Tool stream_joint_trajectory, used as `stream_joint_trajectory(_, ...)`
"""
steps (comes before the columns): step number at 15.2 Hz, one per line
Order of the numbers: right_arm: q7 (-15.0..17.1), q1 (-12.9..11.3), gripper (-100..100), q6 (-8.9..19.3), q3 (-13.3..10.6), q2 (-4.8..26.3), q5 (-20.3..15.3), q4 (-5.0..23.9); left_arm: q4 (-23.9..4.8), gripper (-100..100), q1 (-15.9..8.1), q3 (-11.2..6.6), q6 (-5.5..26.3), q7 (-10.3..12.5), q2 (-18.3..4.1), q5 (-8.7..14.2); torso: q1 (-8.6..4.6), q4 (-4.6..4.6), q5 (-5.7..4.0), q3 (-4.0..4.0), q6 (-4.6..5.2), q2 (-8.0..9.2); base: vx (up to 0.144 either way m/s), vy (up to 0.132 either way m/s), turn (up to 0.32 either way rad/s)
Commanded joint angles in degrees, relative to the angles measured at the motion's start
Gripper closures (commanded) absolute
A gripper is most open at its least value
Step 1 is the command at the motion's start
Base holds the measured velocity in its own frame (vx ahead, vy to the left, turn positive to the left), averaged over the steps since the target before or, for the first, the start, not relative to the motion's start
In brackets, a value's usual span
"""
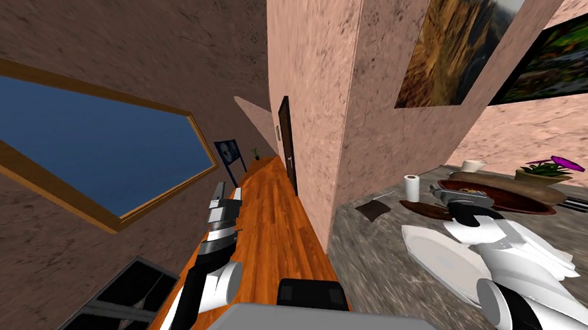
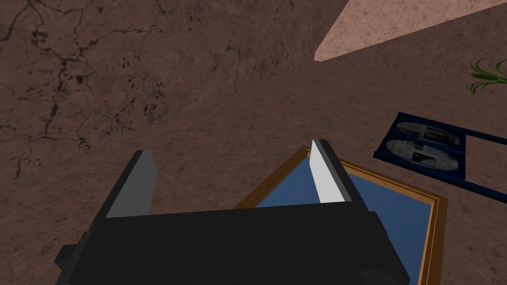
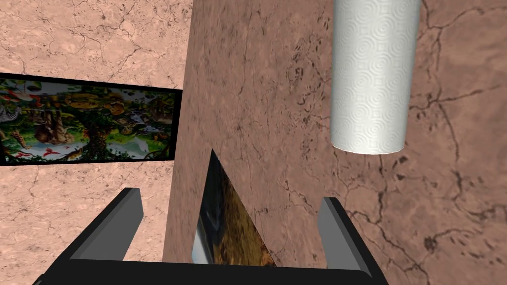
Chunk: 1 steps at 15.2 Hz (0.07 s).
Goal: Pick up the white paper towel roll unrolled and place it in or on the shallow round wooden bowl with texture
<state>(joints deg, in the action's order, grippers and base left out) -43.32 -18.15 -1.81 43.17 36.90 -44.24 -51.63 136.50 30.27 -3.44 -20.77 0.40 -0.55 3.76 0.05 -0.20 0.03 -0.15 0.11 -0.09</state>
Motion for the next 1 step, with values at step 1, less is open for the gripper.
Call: stream_joint_trajectory(1, 0.00, 0.00, -100, 0.00, 0.00, 0.00, 0.00, 0.00, 0.00, 0, 0.00, 0.00, 0.00, 0.00, 0.00, 0.00, 0.00, 0.00, 0.00, 0.00, 0.00, 0.00, 0.000, 0.000, 0.000)
